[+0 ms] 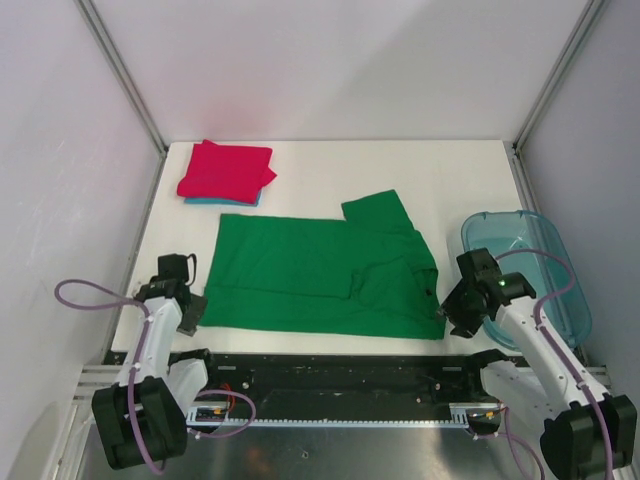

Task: Fold and stack the t-shirts
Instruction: Fold the flattened tshirt in 1/3 of the way

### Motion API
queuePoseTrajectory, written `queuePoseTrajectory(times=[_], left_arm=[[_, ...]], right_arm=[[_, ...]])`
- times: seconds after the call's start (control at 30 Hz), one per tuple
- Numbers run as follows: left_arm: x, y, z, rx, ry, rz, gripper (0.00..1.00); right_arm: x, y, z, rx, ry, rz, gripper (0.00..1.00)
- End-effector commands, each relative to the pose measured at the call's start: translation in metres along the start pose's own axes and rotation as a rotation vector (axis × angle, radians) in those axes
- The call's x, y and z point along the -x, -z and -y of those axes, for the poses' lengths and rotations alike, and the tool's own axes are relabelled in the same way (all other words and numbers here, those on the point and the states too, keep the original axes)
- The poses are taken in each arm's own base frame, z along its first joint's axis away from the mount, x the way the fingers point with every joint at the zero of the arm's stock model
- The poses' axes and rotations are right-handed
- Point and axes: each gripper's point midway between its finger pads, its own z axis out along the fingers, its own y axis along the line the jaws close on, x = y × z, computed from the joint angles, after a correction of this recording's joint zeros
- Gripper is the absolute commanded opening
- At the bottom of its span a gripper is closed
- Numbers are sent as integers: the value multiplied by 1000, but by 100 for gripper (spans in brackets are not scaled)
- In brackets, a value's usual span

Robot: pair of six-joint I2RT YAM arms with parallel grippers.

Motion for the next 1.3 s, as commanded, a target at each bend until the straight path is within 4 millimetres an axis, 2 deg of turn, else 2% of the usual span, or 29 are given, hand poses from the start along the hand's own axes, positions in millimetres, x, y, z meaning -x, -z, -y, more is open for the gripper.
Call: queuePoseTrajectory(times=[0.0, 0.07, 0.17, 0.27, 0.4, 0.5, 0.63, 0.73, 0.87, 1.0, 1.27], left_arm=[[21, 22, 16, -62, -12, 58, 60], [35, 34, 26, -100, -62, 97, 68], [61, 57, 49, -164, -162, 166, 70], [75, 77, 92, -290, -302, 194, 64], [75, 85, 152, -391, -504, 200, 55], [69, 67, 191, -394, -609, 166, 48], [70, 38, 241, -380, -716, 146, 43], [68, 17, 267, -367, -780, 123, 41], [71, -1, 296, -370, -840, 120, 41], [68, -25, 314, -356, -853, 98, 40], [65, -47, 333, -340, -810, 84, 39]], right_arm=[[5, 18, -9, 74, 32, 35, 55], [13, 26, -20, 123, 67, 70, 58], [32, 36, -42, 155, 132, 138, 59], [49, 42, -74, 188, 210, 197, 58], [69, 43, -125, 235, 297, 261, 57], [84, 35, -158, 256, 341, 288, 57], [102, 17, -189, 271, 374, 315, 56], [113, 2, -207, 286, 378, 316, 56], [128, -17, -227, 308, 379, 314, 55], [141, -34, -237, 322, 359, 291, 54], [151, -57, -248, 312, 363, 263, 54]])
